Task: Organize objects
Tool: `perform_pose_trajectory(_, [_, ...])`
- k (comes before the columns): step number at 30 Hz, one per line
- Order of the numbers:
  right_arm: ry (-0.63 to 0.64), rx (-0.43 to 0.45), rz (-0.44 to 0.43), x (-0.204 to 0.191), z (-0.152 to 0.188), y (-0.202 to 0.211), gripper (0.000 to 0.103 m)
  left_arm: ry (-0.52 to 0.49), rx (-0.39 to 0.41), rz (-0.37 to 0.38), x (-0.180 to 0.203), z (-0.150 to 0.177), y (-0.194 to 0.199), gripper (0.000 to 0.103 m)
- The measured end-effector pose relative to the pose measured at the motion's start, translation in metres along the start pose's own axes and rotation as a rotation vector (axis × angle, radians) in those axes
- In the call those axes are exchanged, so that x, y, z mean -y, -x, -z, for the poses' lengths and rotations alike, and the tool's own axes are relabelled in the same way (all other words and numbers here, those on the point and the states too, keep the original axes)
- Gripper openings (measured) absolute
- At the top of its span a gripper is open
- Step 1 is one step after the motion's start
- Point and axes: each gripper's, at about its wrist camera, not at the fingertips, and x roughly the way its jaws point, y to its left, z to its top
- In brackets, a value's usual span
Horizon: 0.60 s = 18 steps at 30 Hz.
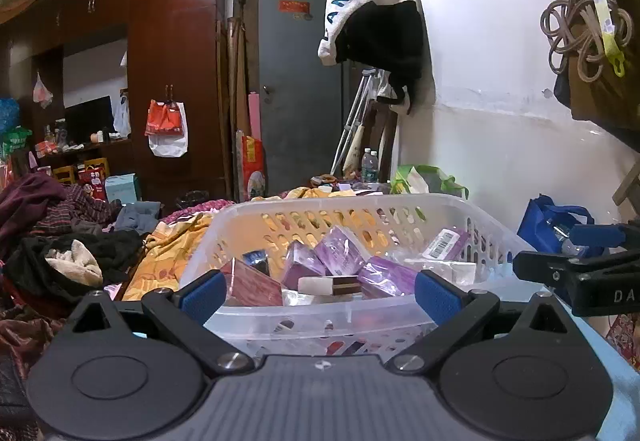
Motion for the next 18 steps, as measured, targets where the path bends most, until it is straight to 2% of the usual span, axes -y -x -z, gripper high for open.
perform_pose_trajectory(18, [0.009, 0.002, 0.004, 0.0009, 0.0022, 0.0022, 0.103, -0.008, -0.01, 0.003, 0.0006, 0.0062, -0.0016, 0.101])
